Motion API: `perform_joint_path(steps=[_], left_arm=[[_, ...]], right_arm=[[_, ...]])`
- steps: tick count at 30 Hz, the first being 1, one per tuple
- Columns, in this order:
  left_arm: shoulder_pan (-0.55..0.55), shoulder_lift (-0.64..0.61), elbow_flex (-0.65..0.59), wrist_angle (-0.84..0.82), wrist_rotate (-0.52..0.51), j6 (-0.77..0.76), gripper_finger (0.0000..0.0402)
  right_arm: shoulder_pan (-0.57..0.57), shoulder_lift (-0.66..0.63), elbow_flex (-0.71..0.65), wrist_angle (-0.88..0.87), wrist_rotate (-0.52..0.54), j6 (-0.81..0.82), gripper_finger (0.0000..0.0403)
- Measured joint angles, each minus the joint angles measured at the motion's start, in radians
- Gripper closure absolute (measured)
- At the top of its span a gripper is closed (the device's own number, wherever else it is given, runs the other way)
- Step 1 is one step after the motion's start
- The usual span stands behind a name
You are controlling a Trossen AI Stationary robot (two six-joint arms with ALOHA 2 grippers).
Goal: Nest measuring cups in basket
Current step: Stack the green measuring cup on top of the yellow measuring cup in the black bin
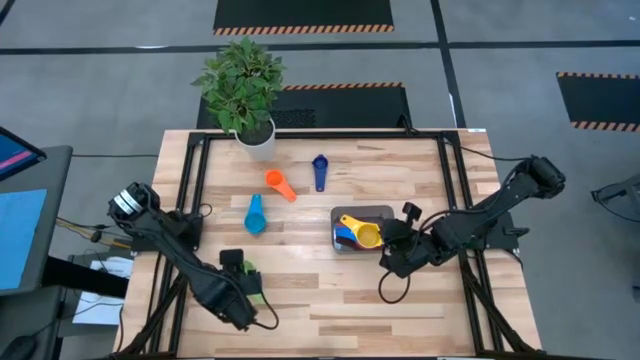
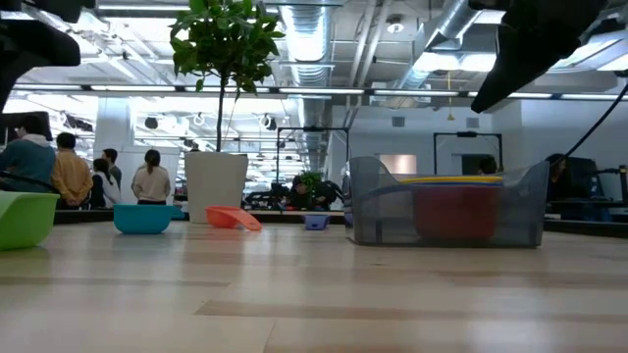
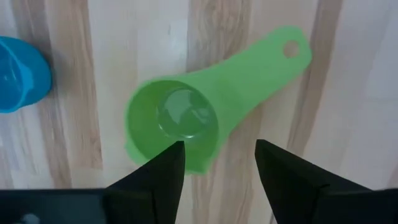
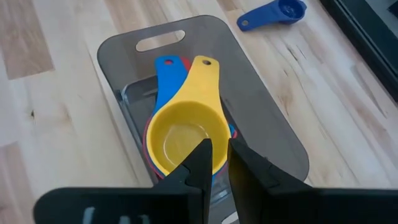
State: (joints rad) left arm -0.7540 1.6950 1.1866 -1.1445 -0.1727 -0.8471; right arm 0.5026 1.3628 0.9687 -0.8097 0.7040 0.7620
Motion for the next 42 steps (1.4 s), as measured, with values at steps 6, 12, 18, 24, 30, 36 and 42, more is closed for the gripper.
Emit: perform_joint_path(steps=[6, 12, 18, 24, 30, 36, 42], left_arm=[[0.000, 0.062, 0.000, 0.003, 0.022, -0.002, 0.0214], [0.002, 0.121, 0.000, -0.008, 0.010, -0.002, 0.0214], [0.004, 0.195, 0.000, -0.005, 0.030, 0.026, 0.0214], [0.022, 0.222, 0.000, -0.008, 0.029, 0.000, 0.0231], [0.064, 0.222, 0.000, -0.008, 0.030, 0.062, 0.0361], [0.132, 0.221, 0.023, -0.028, -0.016, 0.129, 0.0399], [0.213, 0.221, 0.128, -0.173, -0.139, 0.291, 0.0400]], right_arm=[[0.000, 0.000, 0.000, 0.000, 0.002, -0.004, 0.0329], [0.000, 0.000, 0.000, 0.001, 0.002, -0.011, 0.0329], [0.000, 0.000, 0.000, 0.001, 0.002, -0.010, 0.0329], [0.000, 0.000, 0.000, 0.001, 0.002, -0.010, 0.0329], [0.000, 0.000, 0.000, 0.001, 0.000, -0.010, 0.0329], [0.002, -0.013, 0.000, 0.000, -0.110, -0.006, 0.0329], [0.029, -0.045, 0.000, -0.026, -0.259, 0.008, 0.0332]])
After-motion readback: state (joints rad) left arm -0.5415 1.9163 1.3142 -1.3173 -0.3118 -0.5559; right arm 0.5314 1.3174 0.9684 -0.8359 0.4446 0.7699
